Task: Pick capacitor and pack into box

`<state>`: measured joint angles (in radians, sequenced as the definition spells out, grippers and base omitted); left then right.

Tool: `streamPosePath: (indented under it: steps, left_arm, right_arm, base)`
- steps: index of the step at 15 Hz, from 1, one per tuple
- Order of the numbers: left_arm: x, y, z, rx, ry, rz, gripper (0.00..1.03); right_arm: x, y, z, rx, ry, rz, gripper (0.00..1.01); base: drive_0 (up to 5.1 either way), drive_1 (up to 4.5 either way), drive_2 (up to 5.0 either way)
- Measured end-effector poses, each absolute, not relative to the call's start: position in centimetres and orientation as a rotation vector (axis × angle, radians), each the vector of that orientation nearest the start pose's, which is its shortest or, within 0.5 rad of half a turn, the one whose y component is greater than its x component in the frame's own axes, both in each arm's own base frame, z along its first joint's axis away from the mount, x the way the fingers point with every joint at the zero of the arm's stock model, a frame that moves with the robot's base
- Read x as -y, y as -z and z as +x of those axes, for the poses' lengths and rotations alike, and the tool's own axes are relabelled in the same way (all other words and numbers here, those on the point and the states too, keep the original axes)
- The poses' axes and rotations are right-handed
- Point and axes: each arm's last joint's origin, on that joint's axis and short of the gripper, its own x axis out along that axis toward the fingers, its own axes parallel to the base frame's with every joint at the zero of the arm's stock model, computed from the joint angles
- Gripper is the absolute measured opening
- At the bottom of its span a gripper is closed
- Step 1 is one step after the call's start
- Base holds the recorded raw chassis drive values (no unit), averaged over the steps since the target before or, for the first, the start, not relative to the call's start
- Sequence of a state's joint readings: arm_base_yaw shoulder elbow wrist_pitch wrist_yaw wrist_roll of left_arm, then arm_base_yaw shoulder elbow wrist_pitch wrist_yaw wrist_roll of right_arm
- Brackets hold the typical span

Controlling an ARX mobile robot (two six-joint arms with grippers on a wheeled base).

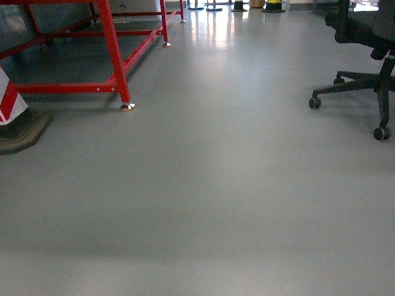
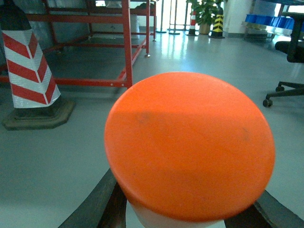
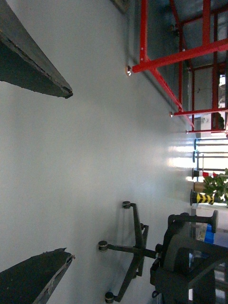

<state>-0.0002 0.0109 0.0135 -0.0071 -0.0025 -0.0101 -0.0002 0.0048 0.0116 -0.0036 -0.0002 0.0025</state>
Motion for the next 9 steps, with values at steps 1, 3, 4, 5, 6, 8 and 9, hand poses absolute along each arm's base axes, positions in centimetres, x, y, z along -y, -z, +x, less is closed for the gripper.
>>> streamPosePath:
  steps: [1,3,4,5,6,8,9]
  left_arm:
    - [0.00,-16.69,9.76,-0.002,0.000,-0.010,0.43]
    - [0.00,-16.66,9.76,-0.004,-0.001,-0.010,0.43]
    - [0.00,-16.66,9.76,-0.004,0.001,-0.010,0.43]
    - [0.00,-16.66,9.76,-0.005,0.000,-0.010,0.43]
    - [0.00,-16.67,9.76,-0.003,0.000,-0.010,0.43]
    - [-0.01,-16.67,9.76,-0.004,-0.003,-0.010,0.43]
    - [0.00,-16.66,9.76,-0.004,0.000,-0.010,0.43]
  right_arm:
    - [0.00,-16.66,9.73,0.002,0.000,0.002,0.98]
    - [0.00,-16.68,9.73,0.004,0.000,0.002,0.98]
    - [0.00,-16.66,9.73,0.002,0.000,0.002,0.98]
    - [0.00,-16.68,9.73,0.003,0.000,0.002,0.98]
    - [0.00,-16.67,9.73,0.002,0.000,0.002,0.98]
    - [0.00,-16.68,9.73,0.004,0.000,0.002,0.98]
    - [0.00,-16.66,9.73,0.002,0.000,0.002,0.98]
  base:
    - [-5.0,2.41,2.4]
    - [-4.9,2.54,2.5]
    - [-5.1,2.38,2.4]
    - [-5.2,2.30,2.3]
    - [-5.0,2.42,2.4]
    - [-4.9,2.52,2.5]
    - [-5.0,2.46,2.5]
